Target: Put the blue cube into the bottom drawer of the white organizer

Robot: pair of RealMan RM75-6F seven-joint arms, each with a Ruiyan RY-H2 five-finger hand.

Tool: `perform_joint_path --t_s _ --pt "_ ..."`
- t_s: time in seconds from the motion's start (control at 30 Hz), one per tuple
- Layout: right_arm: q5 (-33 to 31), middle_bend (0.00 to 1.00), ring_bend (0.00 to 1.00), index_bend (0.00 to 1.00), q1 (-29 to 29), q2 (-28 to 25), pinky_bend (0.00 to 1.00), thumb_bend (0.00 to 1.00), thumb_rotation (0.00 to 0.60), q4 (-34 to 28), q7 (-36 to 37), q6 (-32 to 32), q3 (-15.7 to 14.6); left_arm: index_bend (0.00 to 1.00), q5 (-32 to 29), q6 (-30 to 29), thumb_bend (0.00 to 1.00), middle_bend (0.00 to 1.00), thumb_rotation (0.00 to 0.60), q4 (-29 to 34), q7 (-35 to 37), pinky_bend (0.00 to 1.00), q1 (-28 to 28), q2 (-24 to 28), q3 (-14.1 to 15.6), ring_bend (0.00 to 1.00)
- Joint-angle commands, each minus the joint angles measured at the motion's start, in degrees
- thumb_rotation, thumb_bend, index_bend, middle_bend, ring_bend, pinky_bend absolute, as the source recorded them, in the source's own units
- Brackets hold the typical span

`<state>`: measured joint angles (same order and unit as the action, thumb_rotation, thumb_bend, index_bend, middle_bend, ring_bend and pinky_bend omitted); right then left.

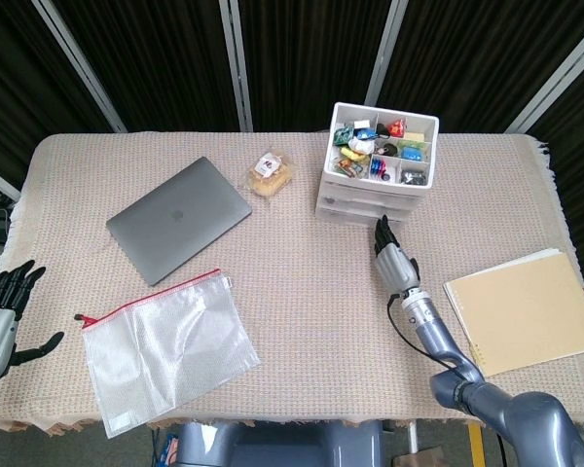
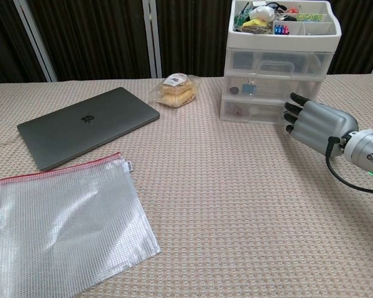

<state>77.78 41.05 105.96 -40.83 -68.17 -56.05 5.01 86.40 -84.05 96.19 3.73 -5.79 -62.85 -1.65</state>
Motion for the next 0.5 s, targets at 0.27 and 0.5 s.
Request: perform_joint_path --t_s 0.27,0.5 --pt "0.7 0.12 0.00 0.23 -0.6 -0.3 0.03 0.23 0.600 -1.8 0.5 -1.5 -0.5 0.07 0.0 -0.1 0.24 0.00 0.600 0.0 0.0 0.00 0.1 0.0 0.0 0.00" --pt "2.9 0.12 0.00 0.23 -2.2 -4.2 0.03 0.23 0.600 -9.3 1.3 -6.2 -1.4 0.07 0.5 -0.6 0.24 0.00 0.600 -0.2 -0.1 0.00 0.2 -0.1 0.0 0.00"
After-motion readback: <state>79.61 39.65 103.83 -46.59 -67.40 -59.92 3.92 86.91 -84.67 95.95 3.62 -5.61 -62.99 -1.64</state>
